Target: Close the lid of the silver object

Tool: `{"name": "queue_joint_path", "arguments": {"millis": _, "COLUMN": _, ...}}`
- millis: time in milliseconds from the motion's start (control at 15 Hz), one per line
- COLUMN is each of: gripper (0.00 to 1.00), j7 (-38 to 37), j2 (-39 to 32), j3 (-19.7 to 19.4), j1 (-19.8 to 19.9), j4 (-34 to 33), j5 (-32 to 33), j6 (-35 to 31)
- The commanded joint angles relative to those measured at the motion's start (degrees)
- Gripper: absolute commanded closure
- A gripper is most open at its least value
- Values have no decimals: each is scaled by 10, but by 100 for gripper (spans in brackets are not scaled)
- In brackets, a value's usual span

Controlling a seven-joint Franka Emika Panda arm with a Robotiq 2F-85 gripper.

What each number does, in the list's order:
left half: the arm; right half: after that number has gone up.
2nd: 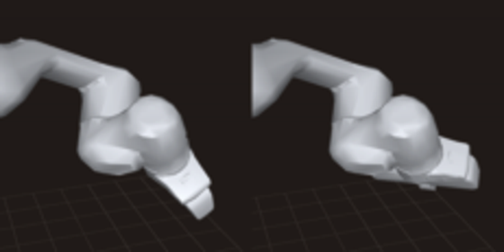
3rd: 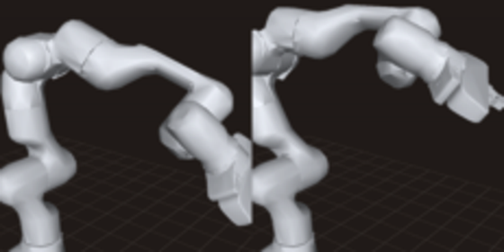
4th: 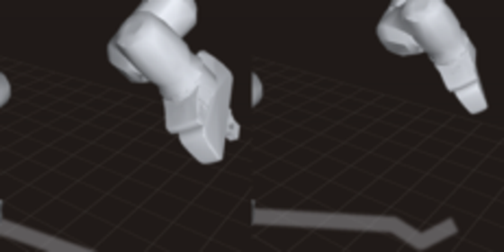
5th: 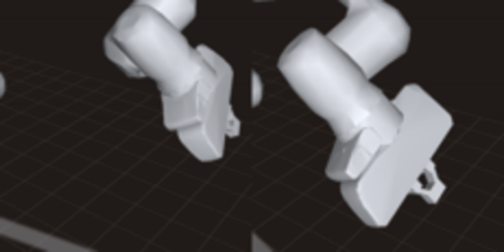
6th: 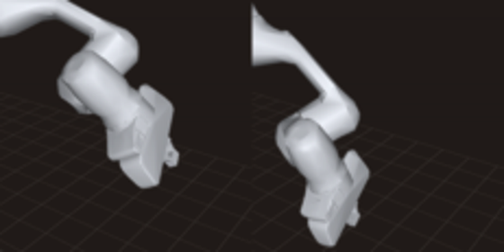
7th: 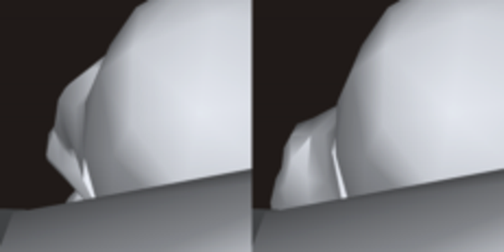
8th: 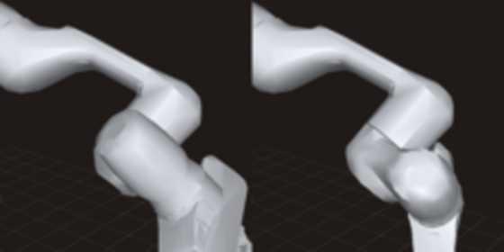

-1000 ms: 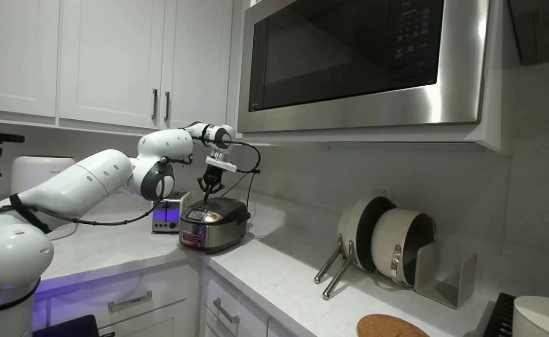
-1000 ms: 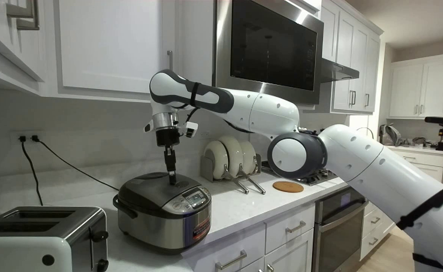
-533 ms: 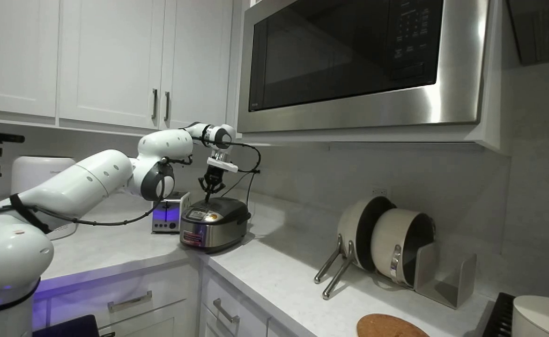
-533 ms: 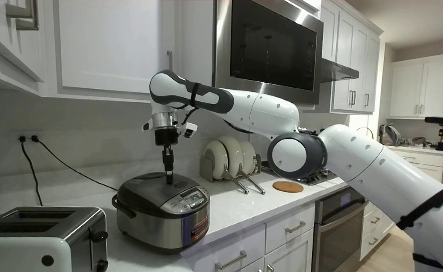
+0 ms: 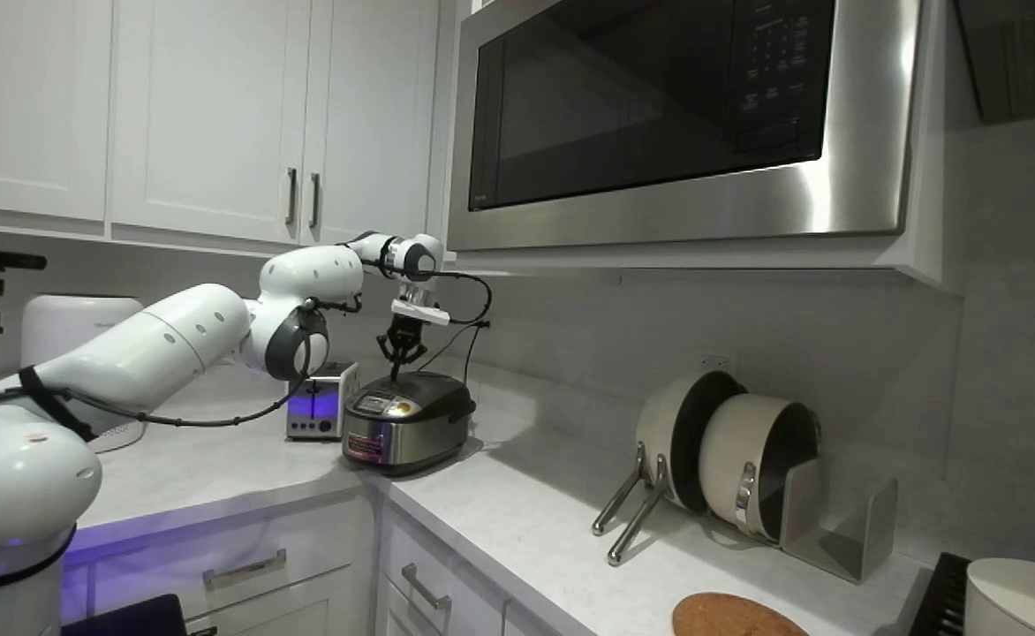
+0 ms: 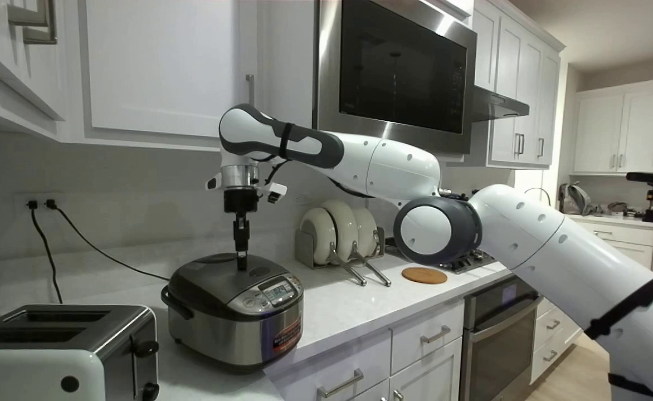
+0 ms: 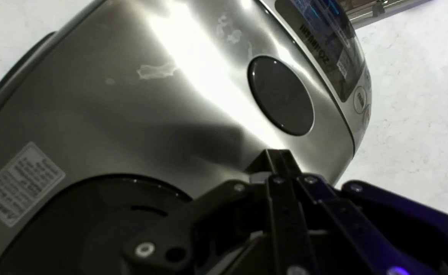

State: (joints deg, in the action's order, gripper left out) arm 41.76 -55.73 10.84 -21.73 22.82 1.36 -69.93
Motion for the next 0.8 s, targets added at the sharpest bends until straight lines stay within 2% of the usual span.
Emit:
{"name": "queue_joint_path", "arguments": {"millis": 0, "gripper": 100, "j7": 11, "j2": -32, "j3": -3, "j1": -2, "j4": 14, "j5": 5, "j6": -81}}
{"name": "queue_joint_path", "arguments": {"millis": 533, "gripper": 100, "j7": 8, "j2": -29, "j3": -2, "j1": 1, "j4": 30, "j5": 3, "j6": -51}}
{"name": "queue_joint_path", "arguments": {"millis": 600, "gripper": 100, "j7": 9, "j2": -63, "j3": -11, "j1": -7, "j4": -33, "j5": 1, "j6": -21}}
{"name": "queue_joint_path", "arguments": {"millis": 667, "gripper": 100, "j7": 5, "j2": -30, "j3": -4, "j1": 0, "j4": 29, "j5": 5, "j6": -49}}
{"name": "queue_joint_path", "arguments": {"millis": 733, "gripper": 100, "j7": 4, "j2": -31, "j3": -6, "j1": -1, "j4": 28, "j5": 7, "j6": -47}}
